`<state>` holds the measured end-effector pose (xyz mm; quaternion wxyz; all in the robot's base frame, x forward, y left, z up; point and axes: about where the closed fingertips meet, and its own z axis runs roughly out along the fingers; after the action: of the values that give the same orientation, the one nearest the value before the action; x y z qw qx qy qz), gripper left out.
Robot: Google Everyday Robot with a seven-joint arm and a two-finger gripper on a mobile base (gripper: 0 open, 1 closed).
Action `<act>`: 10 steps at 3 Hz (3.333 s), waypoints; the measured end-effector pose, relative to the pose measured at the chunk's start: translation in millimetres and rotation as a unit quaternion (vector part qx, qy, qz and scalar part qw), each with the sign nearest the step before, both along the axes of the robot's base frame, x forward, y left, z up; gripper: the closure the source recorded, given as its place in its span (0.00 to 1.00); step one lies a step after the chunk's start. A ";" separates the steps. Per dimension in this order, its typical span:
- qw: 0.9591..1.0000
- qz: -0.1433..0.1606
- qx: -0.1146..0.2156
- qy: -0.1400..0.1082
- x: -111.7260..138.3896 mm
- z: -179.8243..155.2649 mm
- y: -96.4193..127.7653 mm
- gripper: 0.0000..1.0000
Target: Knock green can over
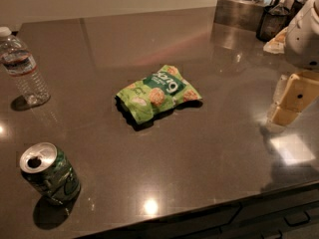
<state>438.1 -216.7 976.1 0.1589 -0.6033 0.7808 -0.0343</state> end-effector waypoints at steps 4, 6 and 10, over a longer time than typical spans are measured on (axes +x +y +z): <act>0.980 0.116 0.160 0.002 -23.7 -13.9 105.9 0.00; 0.931 0.223 0.289 0.023 -55.7 -28.5 241.0 0.00; 0.882 0.269 0.380 0.072 -101.4 -68.7 373.5 0.00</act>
Offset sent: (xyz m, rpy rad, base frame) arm -0.0042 0.0209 -0.0042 0.0843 0.0272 0.0583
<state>336.7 156.9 907.5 0.3224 -0.6843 0.5509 0.3525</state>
